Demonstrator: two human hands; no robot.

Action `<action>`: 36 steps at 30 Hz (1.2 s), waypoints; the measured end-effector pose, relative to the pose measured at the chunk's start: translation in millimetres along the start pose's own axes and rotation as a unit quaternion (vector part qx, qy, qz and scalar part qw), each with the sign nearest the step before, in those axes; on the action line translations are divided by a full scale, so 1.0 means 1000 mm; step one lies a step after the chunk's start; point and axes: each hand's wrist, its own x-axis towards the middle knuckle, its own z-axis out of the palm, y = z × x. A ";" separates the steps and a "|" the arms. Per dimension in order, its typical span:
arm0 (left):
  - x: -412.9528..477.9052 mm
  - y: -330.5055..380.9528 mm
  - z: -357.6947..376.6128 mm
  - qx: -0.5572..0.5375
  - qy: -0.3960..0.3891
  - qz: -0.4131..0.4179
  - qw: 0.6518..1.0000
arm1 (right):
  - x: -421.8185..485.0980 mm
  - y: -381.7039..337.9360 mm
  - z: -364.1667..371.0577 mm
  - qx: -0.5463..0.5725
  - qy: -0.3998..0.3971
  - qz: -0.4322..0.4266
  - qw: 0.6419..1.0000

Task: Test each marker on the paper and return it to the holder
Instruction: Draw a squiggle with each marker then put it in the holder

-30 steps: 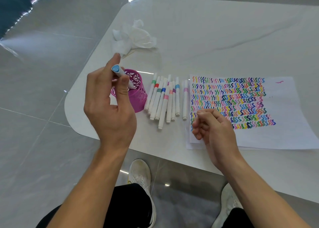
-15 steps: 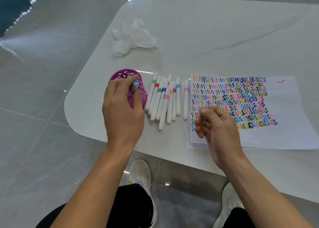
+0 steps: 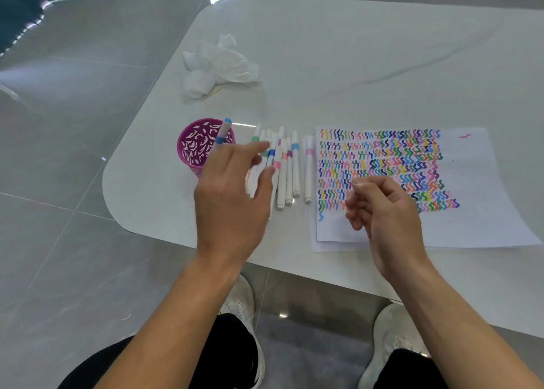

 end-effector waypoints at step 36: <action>-0.025 0.007 0.027 0.147 -0.211 -0.136 0.957 | -0.002 0.003 -0.016 -0.078 0.040 -0.041 0.995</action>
